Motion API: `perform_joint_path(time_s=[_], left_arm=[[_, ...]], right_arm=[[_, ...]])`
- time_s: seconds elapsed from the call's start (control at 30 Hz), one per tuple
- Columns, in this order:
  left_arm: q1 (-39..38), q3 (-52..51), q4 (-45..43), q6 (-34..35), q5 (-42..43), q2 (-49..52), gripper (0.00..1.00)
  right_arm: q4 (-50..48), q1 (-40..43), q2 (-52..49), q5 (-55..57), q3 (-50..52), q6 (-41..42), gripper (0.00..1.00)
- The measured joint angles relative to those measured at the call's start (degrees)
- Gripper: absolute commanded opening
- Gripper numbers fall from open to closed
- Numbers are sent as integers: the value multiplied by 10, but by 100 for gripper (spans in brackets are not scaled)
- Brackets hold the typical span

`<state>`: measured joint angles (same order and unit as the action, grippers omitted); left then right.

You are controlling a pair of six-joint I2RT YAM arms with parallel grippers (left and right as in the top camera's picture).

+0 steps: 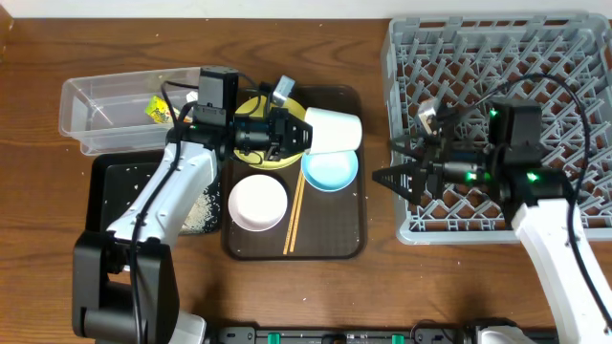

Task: Sort waste into correct bins and load items into the dishwasher rack
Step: 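Lift the cream cup with the left gripper and hand it to the right gripper, then carry the cup with the right gripper and place it in the dish rack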

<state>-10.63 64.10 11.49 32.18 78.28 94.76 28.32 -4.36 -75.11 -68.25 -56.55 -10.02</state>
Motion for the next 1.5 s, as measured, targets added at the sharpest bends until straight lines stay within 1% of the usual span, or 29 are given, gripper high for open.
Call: perform_joint_path(time_s=[0.17, 0.33, 0.53, 0.57, 0.63, 0.73, 0.8, 0.9, 1.03, 1.07, 1.1, 1.17, 1.23, 1.3, 1.37, 1.47, 1.5], left_arm=[[-8, 0, 0, 9, 38, 0, 6], [-27, 0, 0, 10, 50, 0, 6], [-41, 0, 0, 11, 49, 0, 6], [-41, 0, 0, 11, 50, 0, 6], [-41, 0, 0, 11, 49, 0, 6], [-41, 0, 0, 10, 52, 0, 6], [-41, 0, 0, 10, 55, 0, 6], [-41, 0, 0, 10, 58, 0, 6], [-41, 0, 0, 10, 58, 0, 6], [-41, 0, 0, 10, 58, 0, 7], [-41, 0, 0, 10, 58, 0, 10], [-41, 0, -1, 5, 55, 0, 23], [-41, 0, -1, -5, 49, 0, 31], [-41, 0, 2, -19, 34, 0, 35], [-40, 0, 18, -37, 6, 0, 37], [-32, 0, 68, -69, -51, 0, 36], [-26, 1, 93, -86, -76, -1, 37]], right_arm=[[-78, -16, -51, -58, 0, -8, 98], [-167, -37, -91, -92, 0, 21, 98], [-240, -59, -97, -109, 0, 68, 91], [-249, -62, -97, -110, 0, 76, 88], [-261, -64, -97, -114, 0, 89, 80], [-264, -63, -97, -114, 0, 103, 72], [-264, -63, -97, -110, 0, 109, 64], [-264, -63, -97, -106, 0, 114, 59], [-264, -63, -97, -106, 0, 119, 54], [-264, -63, -97, -106, 0, 120, 51], [-264, -63, -97, -106, 0, 120, 49], [-262, -63, -97, -105, 0, 120, 43], [-258, -63, -97, -103, 0, 120, 39], [-252, -63, -97, -94, 0, 123, 36], [-249, -63, -97, -79, 0, 125, 32], [-244, -60, -97, -51, 0, 130, 27], [-240, -57, -98, -37, 0, 133, 24]])
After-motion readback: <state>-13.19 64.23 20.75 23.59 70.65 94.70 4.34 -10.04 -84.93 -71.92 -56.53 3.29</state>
